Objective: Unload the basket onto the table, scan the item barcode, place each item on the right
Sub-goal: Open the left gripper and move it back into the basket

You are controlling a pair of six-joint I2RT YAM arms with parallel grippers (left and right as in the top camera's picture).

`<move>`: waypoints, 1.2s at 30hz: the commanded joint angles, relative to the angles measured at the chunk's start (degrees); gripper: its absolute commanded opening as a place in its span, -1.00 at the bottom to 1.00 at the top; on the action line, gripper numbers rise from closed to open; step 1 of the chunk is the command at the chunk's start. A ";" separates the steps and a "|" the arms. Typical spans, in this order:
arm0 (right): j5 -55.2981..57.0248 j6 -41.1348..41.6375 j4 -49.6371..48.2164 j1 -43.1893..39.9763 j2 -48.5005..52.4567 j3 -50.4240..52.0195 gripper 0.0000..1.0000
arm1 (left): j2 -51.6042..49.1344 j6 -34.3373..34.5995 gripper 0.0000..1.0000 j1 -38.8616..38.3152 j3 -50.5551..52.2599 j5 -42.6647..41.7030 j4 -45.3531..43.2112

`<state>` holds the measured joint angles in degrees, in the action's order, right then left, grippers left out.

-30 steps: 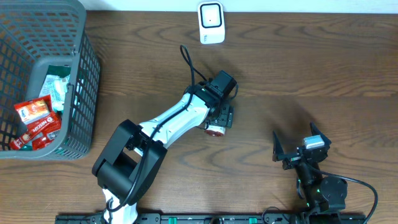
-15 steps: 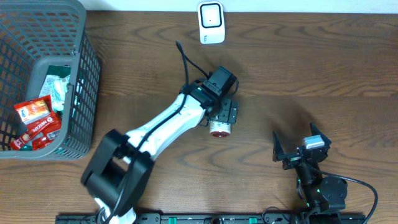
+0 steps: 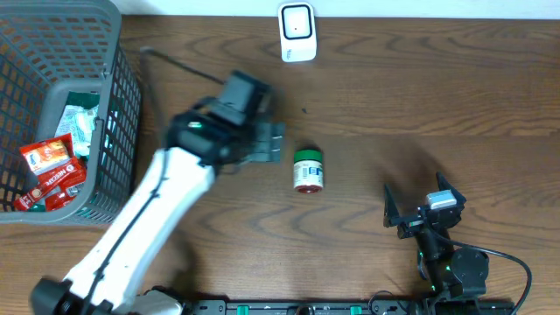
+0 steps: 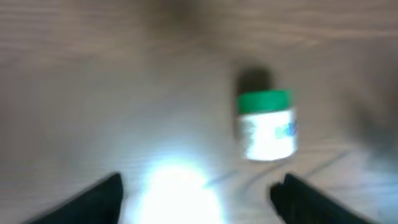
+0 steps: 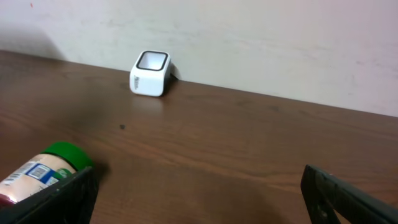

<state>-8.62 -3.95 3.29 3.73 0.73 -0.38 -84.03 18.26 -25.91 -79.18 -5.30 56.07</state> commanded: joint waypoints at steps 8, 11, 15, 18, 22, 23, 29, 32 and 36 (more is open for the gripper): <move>-0.48 0.70 0.20 0.00 -0.20 0.07 0.99 | 7.02 -4.96 -0.32 21.68 -0.79 10.95 23.19; -0.48 0.70 0.20 0.02 -0.20 0.07 0.99 | 6.99 -5.01 -0.55 25.59 -0.79 15.23 23.19; -0.48 0.70 0.20 0.02 -0.20 0.07 0.99 | 6.99 -6.03 -0.55 28.92 -0.79 21.40 22.47; -0.48 0.70 0.20 0.02 -0.20 0.07 0.99 | 6.99 -7.08 -0.55 30.91 -0.79 24.48 22.12; -0.48 0.70 0.20 0.02 -0.20 0.07 0.99 | 6.99 -8.39 -0.55 33.33 -0.79 24.37 20.94; -0.48 0.70 0.20 0.02 -0.20 0.07 0.99 | 6.99 -8.41 -0.55 33.59 -0.79 24.37 20.94; -0.48 0.70 0.20 0.02 -0.20 0.07 0.99 | 7.02 -13.42 -0.18 34.03 -4.26 4.74 20.06; -0.48 0.70 0.20 0.02 -0.20 0.07 0.99 | 7.02 -14.21 0.45 34.03 -11.47 -5.09 18.53; -0.48 0.70 0.20 0.02 -0.20 0.07 0.99 | 6.99 -14.01 0.65 34.29 -21.51 -5.64 12.57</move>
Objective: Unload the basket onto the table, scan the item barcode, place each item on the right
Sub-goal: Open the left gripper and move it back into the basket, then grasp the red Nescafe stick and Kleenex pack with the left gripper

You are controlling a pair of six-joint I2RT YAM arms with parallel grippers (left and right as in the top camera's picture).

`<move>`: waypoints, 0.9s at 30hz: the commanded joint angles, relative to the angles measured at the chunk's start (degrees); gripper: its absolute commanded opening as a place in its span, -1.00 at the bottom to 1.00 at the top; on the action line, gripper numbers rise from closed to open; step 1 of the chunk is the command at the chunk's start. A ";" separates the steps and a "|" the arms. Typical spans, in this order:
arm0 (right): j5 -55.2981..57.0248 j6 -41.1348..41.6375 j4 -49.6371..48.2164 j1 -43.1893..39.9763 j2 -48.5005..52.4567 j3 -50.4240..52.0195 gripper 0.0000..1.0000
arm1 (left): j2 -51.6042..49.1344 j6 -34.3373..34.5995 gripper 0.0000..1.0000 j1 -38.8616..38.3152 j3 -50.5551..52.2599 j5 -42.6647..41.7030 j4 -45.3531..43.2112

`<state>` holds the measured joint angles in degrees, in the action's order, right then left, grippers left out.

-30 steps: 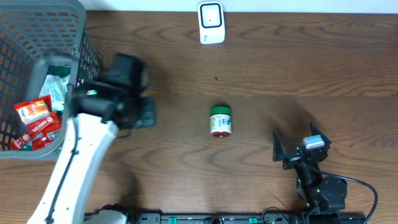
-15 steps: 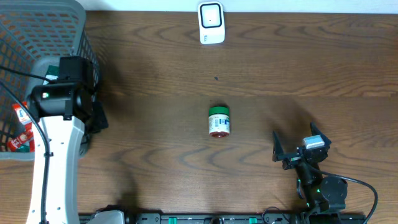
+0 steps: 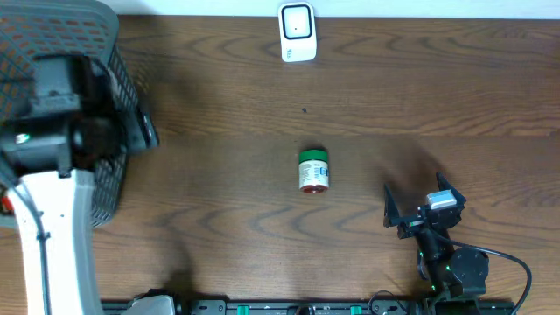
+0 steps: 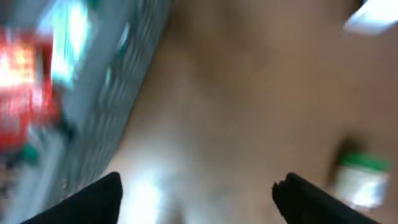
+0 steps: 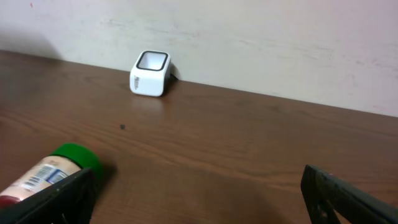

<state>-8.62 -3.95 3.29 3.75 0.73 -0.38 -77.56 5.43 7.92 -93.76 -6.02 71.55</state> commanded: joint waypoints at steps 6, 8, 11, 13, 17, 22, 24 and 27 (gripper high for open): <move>-0.48 0.70 0.20 -0.02 -0.20 0.07 0.99 | -0.24 3.15 0.65 10.21 -13.75 -0.94 -11.39; -0.48 0.70 0.20 0.00 -0.20 0.07 0.98 | -1.62 4.02 0.64 15.58 -13.73 -0.57 -12.70; -0.48 0.70 0.20 -0.02 -0.20 0.07 0.98 | -5.07 5.01 0.85 21.03 -13.73 -0.55 -12.96; -0.48 0.70 0.20 0.00 -0.20 0.07 0.98 | -8.61 5.01 0.89 23.82 -13.60 -0.59 -12.39; -0.48 0.70 0.20 0.00 -0.20 0.07 0.99 | -14.97 4.98 0.89 25.64 -12.85 -0.57 -8.24; -0.48 0.70 0.22 0.00 -0.20 0.07 0.99 | -23.47 18.36 0.83 26.99 -12.17 2.73 -5.90; -0.48 0.70 0.20 -0.02 -0.20 0.07 0.99 | -25.18 22.01 0.81 27.04 -12.17 2.93 -6.56; -0.48 0.70 0.20 0.00 -0.20 0.07 0.99 | -27.67 25.59 0.82 27.02 -12.15 5.60 -8.90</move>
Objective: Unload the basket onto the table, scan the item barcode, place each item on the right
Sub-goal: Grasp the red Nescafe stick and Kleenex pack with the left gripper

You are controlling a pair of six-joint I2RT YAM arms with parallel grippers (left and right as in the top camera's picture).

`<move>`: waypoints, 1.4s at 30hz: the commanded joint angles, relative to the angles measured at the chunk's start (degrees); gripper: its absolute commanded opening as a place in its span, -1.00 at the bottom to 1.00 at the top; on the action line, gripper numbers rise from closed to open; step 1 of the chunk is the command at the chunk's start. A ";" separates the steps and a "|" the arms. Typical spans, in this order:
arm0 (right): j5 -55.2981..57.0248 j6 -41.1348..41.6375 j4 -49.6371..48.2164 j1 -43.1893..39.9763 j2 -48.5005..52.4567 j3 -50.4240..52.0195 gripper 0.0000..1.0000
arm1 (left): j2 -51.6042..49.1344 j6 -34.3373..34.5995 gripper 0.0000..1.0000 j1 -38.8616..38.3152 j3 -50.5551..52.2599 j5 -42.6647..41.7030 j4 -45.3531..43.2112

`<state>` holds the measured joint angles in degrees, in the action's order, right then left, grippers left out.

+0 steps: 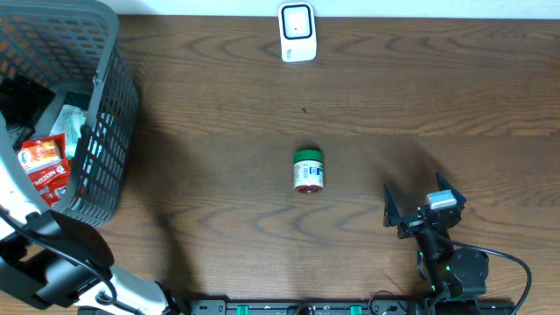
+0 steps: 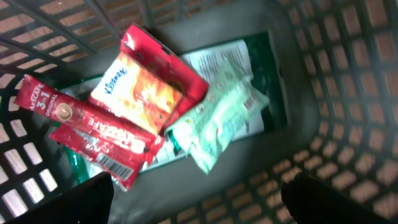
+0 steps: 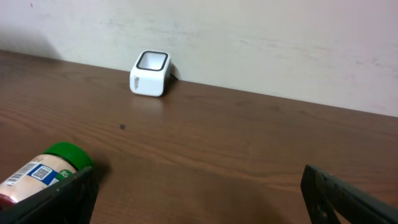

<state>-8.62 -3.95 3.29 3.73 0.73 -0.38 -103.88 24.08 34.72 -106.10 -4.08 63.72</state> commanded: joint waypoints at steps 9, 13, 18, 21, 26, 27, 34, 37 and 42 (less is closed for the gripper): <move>-0.48 0.70 0.20 0.02 -0.20 0.07 0.99 | -9.05 9.29 0.83 0.24 0.31 7.93 -4.33; -0.48 0.70 0.20 0.00 -0.20 0.07 0.99 | -14.36 9.42 0.82 0.24 0.31 8.37 -3.61; -0.48 0.70 0.22 0.00 -0.20 0.07 0.99 | -17.03 11.67 0.83 0.24 0.42 12.50 -3.65; -0.48 0.70 0.20 0.02 -0.20 0.07 0.99 | -16.85 11.56 0.85 0.24 0.39 12.48 -3.80; -0.48 0.70 0.20 0.02 -0.20 0.07 0.98 | -14.62 8.70 0.92 0.24 0.39 12.50 -2.67; -0.48 0.70 0.20 0.02 -0.20 0.07 0.99 | -13.18 8.57 0.93 0.24 0.39 12.50 -2.47; -0.48 0.70 0.22 0.02 -0.20 0.07 0.99 | -4.37 12.66 0.93 0.24 0.39 12.52 0.85; -0.48 0.70 0.20 0.02 -0.20 0.07 0.99 | -4.44 19.82 0.93 0.24 0.68 12.52 3.30; -0.48 0.70 0.20 0.02 -0.20 0.07 0.99 | -4.48 23.54 0.94 0.37 5.68 12.79 2.69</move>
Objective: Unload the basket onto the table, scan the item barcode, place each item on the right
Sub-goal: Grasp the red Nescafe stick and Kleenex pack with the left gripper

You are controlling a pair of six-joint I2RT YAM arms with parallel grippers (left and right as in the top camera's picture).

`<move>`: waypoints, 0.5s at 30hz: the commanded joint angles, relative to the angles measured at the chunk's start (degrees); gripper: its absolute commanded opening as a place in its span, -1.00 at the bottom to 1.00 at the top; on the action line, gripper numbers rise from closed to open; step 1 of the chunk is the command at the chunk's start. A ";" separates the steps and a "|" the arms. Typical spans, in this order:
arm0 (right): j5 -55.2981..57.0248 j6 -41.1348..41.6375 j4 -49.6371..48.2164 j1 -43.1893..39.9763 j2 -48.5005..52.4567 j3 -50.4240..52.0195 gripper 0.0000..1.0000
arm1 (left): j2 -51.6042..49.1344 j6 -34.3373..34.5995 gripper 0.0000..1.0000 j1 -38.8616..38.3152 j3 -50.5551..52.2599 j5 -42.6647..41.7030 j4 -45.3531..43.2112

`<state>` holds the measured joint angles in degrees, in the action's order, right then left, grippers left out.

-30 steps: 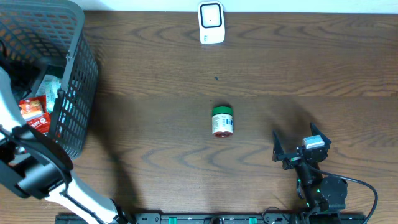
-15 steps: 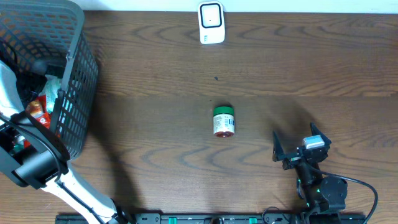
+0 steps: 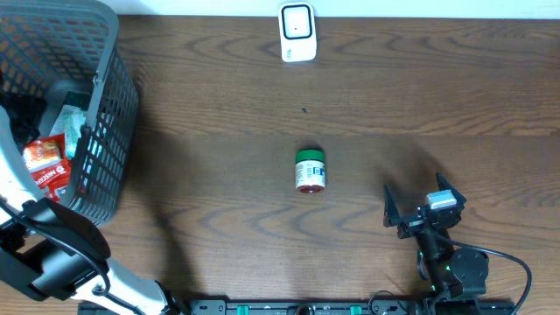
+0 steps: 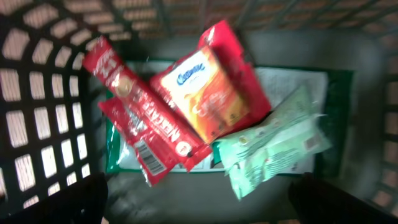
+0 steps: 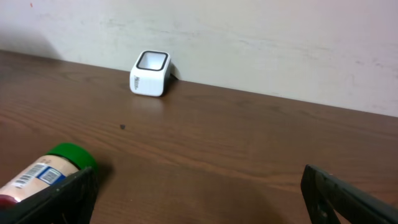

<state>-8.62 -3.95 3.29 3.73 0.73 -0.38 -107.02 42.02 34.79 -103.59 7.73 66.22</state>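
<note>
My left gripper [image 4: 199, 208] hangs open inside the grey basket [image 3: 105, 105] at the table's left, with nothing between its fingers. Below it lie a red Nescafe stick pack [image 4: 146, 134], a red-orange tissue pack [image 4: 208, 93] and pale green packets [image 4: 273, 155]. A green-lidded jar [image 3: 309, 171] lies on its side at mid-table, also seen as the jar [image 5: 43, 177] beside my right gripper's left finger. The white scanner [image 3: 297, 32] stands at the far edge. My right gripper [image 5: 199, 199] rests open near the front right, empty.
The basket's mesh walls [image 4: 43, 93] rise round the left gripper on all sides. A pale wall [image 5: 249, 37] stands behind the scanner [image 5: 150, 73]. The right arm's base [image 3: 455, 267] sits at the front edge.
The left gripper has turned and shifted above the basket's contents, so the packets lie differently in its view. The jar's label has rolled a little. The right arm has not moved.
The left gripper was open just left of the jar at mid-table. Then it was over the basket's rim, then above the packets inside the basket, where it still hangs open. The jar has stayed at mid-table, rocking slightly.
</note>
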 commanded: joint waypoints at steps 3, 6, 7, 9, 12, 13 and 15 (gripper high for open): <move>-0.48 0.70 0.20 0.02 -0.20 0.07 0.99 | -1.33 14.88 0.94 0.90 6.91 0.94 -0.11; -0.48 0.70 0.20 0.02 -0.20 0.07 0.99 | -1.33 20.02 0.94 1.05 11.32 0.94 -2.60; -0.48 0.70 0.22 0.02 -0.20 0.07 0.99 | -1.33 20.04 0.94 1.05 12.35 0.94 -4.02; -0.48 0.70 0.20 0.00 -0.20 0.07 0.99 | -1.33 20.04 0.94 1.05 14.75 0.94 -8.20; -0.48 0.70 0.20 0.00 -0.20 0.07 0.99 | -1.33 20.33 0.94 1.05 17.00 1.01 -11.87; -0.48 0.70 0.20 0.02 -0.20 0.07 0.99 | -1.33 21.11 0.94 1.05 17.25 1.44 -11.91; -0.48 0.70 0.20 0.02 -0.20 0.07 0.99 | -1.36 23.93 0.94 1.05 18.05 3.54 -12.04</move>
<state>-8.62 -3.95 3.29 3.73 0.73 -0.38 -107.90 61.56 35.62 -86.63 7.94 54.22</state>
